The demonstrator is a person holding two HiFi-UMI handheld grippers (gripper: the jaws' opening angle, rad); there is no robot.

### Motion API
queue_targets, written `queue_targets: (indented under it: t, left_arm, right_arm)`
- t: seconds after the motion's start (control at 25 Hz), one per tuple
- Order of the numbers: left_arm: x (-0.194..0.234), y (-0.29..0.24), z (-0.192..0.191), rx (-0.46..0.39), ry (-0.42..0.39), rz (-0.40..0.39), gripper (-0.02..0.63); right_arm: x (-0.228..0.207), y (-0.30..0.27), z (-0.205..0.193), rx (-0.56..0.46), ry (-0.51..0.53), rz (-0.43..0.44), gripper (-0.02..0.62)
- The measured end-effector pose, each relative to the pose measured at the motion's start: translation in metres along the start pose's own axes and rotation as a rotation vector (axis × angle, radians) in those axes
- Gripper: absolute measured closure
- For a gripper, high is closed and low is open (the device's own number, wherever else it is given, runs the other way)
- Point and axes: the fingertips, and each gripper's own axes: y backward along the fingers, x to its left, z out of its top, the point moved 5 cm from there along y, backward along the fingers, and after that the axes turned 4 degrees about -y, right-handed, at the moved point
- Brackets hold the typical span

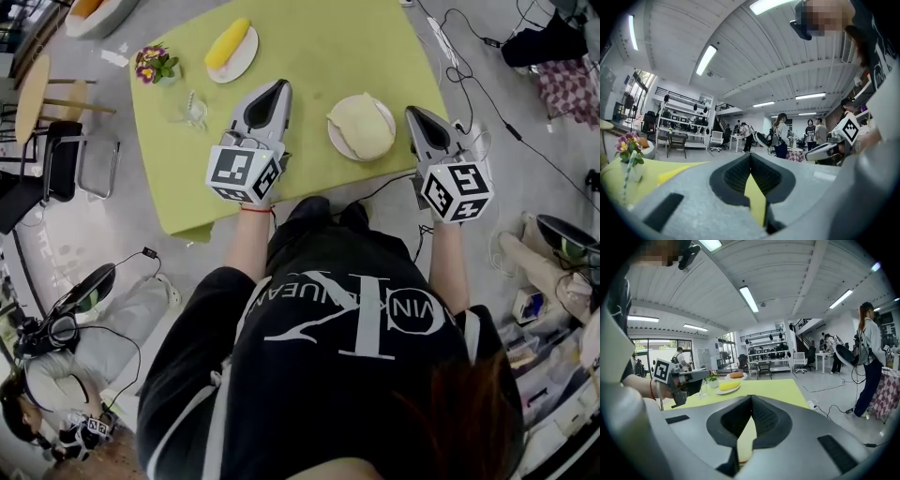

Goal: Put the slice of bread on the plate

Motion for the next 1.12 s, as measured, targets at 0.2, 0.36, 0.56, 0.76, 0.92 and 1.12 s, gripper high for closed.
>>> queue_targets:
  t: [0.2,0.36,0.56,0.76,0.92,1.12]
  left_arm:
    - [0.006,0.004,0.005,-0.015,-0.009,0.017,0.595]
    - [0.008,0.007,0.012,-0.026,-0.019,0.036,0.595]
    - [0.007,0.012,0.021,-0.04,-0.03,0.051,0.595]
    - [0.008,0.014,0.029,-0.055,-0.044,0.066,0.596]
    - [0.01,0.015,0.035,-0.072,-0.056,0.076,0.596]
    - [0.011,0.016,0.042,-0.091,-0.07,0.08,0.595]
  right_arm:
    - [0.001,-0.003,0.009,-0.05,0.028,-0.002,0.595]
    - [0.0,-0.002,0.018,-0.086,0.044,-0.005,0.595]
    - [0.0,0.003,0.03,-0.128,0.056,-0.007,0.595]
    - [-0.001,0.005,0.039,-0.168,0.062,-0.001,0.595]
    - [0.0,0.006,0.045,-0.194,0.07,0.005,0.595]
    - [0.001,0.006,0.054,-0.227,0.08,0.008,0.595]
